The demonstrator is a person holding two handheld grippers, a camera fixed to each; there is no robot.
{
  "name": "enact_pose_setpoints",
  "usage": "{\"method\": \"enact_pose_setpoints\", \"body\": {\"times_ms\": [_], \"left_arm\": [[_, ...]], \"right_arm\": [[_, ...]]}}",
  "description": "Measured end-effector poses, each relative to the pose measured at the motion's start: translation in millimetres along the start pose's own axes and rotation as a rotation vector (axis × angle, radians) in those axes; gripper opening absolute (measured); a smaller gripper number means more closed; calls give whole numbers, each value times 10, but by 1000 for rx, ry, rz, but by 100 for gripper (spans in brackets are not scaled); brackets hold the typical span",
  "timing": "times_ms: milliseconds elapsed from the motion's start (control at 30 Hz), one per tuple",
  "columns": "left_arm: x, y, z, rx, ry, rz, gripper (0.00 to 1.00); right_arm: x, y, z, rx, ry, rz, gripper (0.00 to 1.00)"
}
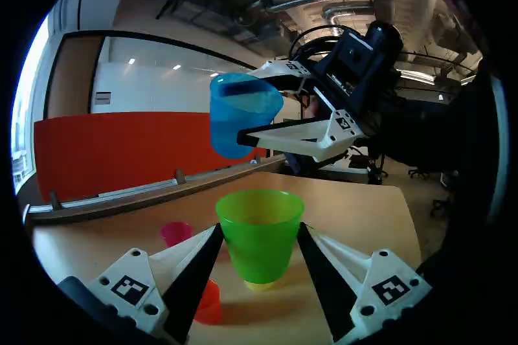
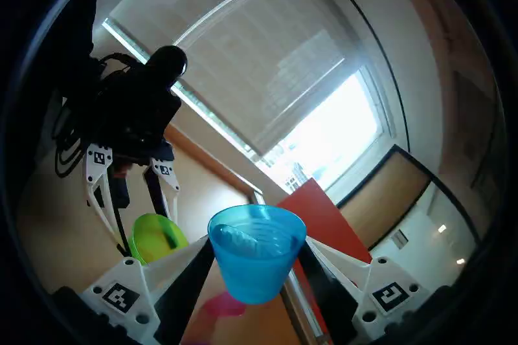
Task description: Pour water
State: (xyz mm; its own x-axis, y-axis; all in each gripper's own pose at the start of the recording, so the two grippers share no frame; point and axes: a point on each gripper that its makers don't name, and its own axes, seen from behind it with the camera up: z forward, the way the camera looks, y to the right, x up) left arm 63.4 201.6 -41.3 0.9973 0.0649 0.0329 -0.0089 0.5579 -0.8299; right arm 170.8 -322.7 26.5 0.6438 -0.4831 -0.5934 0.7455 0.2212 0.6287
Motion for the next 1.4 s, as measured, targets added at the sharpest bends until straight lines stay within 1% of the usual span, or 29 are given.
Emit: {"method": "enact_pose_setpoints", "body": {"times_ms": [467,1000,1400], "left_arm": [[29,-11,1,2,10,-3,83],[54,30,1,-7,12,7,83],[63,41,2,-10,13,10,83]], "right_arm": [[10,29,45,6,-16,-73,89],[23,39,55,3,-30,-175,89],[4,48,49,3,-46,-222,89]]}}
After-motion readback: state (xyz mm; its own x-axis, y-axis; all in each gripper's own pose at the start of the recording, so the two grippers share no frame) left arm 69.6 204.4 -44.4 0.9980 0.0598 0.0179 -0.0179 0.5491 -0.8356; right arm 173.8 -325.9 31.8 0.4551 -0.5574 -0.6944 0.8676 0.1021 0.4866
